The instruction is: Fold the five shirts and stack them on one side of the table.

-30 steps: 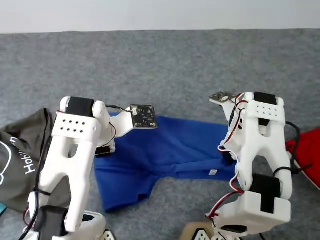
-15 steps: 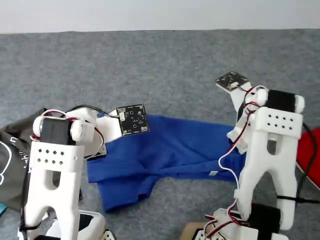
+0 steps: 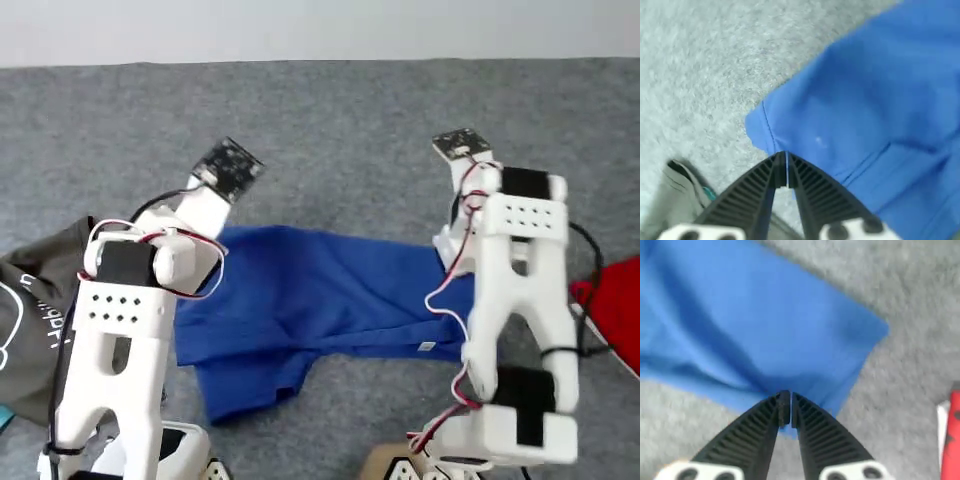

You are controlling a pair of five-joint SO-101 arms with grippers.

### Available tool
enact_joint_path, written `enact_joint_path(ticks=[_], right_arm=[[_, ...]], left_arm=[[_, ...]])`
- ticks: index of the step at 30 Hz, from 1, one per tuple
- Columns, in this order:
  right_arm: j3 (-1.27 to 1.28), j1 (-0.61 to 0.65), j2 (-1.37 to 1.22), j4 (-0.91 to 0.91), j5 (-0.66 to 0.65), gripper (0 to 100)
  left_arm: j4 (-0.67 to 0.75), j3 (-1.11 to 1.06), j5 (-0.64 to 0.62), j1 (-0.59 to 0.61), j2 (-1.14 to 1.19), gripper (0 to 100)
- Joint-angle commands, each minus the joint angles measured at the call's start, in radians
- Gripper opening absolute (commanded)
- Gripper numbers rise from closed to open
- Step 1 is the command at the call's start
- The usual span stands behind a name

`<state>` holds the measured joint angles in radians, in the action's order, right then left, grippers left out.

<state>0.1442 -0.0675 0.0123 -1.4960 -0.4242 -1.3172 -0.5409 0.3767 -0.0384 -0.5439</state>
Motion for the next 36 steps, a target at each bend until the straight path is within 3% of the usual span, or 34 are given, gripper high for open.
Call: enact_joint_path(ticks=[1,10,19,26,36], right_arm=[[-0.048,0.024,-0.074,0.09,0.043,1.0],[-0.054,0.008,-0.298,0.243,0.046,1.0],[-0.095,-0.035,-0.352,0.249,0.049,1.7],[-0.238,-0.053,-0.358,0.134,0.287,12.5],[-0.244,-0.056,-0.361,0.168,0.396,12.6]], left_arm=[[0.089,-0.036,-0.118,0.002,-0.029,1],[0.381,-0.26,-0.123,0.006,-0.028,1],[0.33,-0.283,-0.127,0.006,-0.031,1],[0.31,-0.283,-0.127,0.006,-0.031,1],[0.253,-0.255,-0.126,0.002,-0.031,1]])
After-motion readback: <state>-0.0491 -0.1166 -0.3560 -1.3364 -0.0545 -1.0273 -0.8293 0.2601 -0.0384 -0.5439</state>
